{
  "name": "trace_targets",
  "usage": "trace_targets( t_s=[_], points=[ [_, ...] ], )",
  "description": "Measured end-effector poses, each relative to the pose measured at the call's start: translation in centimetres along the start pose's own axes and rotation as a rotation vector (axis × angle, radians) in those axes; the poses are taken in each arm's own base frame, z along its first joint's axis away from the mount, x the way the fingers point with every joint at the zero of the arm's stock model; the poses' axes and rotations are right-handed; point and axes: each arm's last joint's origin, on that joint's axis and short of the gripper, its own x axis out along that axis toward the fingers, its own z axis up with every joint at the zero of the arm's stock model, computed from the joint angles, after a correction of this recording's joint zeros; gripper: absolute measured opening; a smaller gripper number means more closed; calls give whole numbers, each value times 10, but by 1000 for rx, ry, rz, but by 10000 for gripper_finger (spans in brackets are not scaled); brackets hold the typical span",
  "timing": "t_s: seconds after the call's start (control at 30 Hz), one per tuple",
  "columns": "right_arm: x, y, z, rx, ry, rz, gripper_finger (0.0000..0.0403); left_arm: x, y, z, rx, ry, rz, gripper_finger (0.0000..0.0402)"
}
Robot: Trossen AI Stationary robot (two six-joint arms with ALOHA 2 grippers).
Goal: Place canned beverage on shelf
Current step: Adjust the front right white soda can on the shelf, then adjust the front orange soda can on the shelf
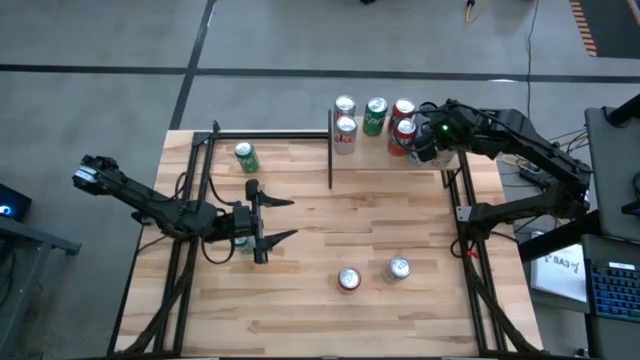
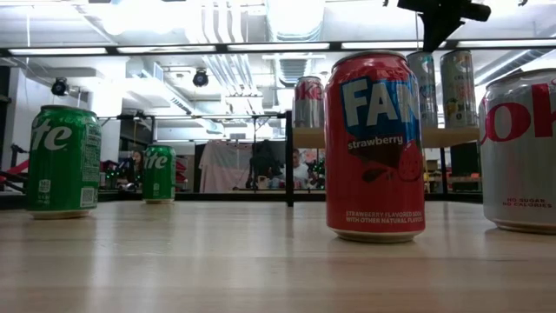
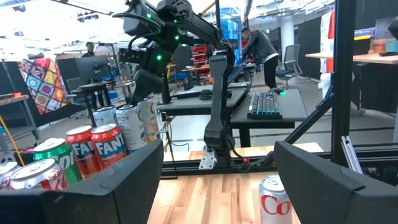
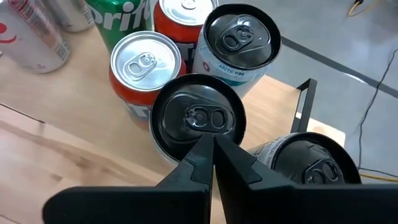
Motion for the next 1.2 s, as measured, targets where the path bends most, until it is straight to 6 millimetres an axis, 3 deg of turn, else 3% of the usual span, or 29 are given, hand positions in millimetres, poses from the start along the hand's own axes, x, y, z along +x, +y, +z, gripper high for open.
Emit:
trace_targets(
  t_s=[0.6, 0.83, 0.97, 1.2],
  points=[
    [-29, -6, 8, -9, -66, 64, 9, 3, -2, 0, 20, -24, 6, 291],
    [-30, -6, 11, -107, -115, 35, 9, 4, 0, 7, 38, -91, 27, 291],
    [-30, -3, 16, -137, -164, 46, 9, 5, 9, 11, 34, -121, 152, 291],
    [-28, 9, 35, -223, -338, 84, 9, 14, 39, 10, 171, -101, 281, 291]
  ],
)
